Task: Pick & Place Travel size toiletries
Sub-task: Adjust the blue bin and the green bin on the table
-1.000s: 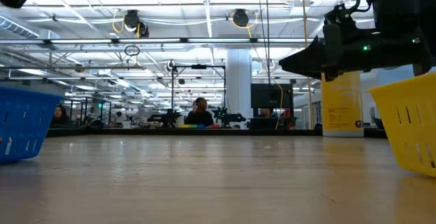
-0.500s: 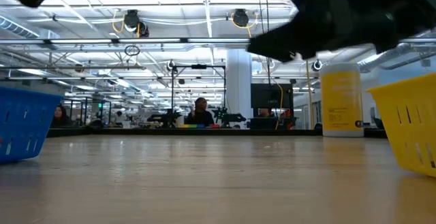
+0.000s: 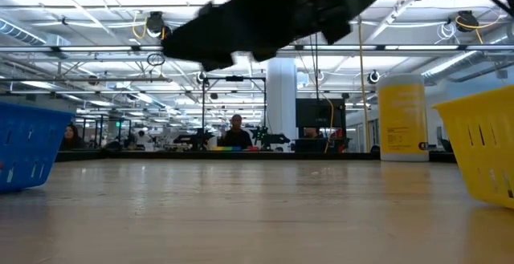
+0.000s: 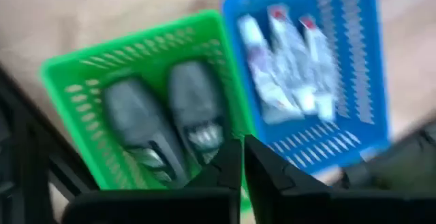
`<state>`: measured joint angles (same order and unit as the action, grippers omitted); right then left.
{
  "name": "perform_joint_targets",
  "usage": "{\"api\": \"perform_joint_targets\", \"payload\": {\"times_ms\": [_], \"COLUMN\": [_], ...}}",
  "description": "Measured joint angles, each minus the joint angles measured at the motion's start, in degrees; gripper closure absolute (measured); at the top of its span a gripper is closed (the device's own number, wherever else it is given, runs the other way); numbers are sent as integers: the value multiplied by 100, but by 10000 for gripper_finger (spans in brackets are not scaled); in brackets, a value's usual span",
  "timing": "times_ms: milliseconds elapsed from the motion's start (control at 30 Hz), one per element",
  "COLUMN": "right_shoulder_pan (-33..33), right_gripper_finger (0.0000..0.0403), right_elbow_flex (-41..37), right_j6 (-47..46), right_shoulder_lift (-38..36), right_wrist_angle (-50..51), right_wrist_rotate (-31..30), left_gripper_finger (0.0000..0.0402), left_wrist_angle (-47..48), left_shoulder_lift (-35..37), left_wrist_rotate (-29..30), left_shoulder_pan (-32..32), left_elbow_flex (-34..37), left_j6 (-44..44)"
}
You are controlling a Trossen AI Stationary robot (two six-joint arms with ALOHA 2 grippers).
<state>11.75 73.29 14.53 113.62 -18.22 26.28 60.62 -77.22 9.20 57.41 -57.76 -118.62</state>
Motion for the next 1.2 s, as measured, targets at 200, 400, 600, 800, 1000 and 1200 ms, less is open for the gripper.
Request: {"api": "perform_joint_targets", "payload": {"times_ms": [200,400,600,800,1000,1200], "right_shoulder_pan": [-3,-78,-261,-411,-538,-706], "right_gripper_finger": [322,366,400,400,401,402], "right_elbow_flex": [1124,1659,2051,2265,2267,2047], "right_j6": [-18,-37,-414,-814,-1038,-1231], "right_shoulder_lift": [1098,1775,2290,2591,2599,2195], "right_wrist_angle": [31,34,-352,-778,-1100,-332], "right_wrist_rotate": [243,252,239,224,-178,225], "left_gripper_finger": [388,395,398,388,395,390], "left_wrist_angle": [127,127,131,137,138,111], "left_shoulder_lift": [-466,-911,-1168,-1177,-1175,-1175], "left_wrist_rotate": [254,445,695,1517,2243,2949], "left_shoulder_pan": [246,257,257,204,43,-144], "left_elbow_flex": [2,2,7,7,7,7], "left_j6": [-687,-988,-1277,-1281,-911,-417]}}
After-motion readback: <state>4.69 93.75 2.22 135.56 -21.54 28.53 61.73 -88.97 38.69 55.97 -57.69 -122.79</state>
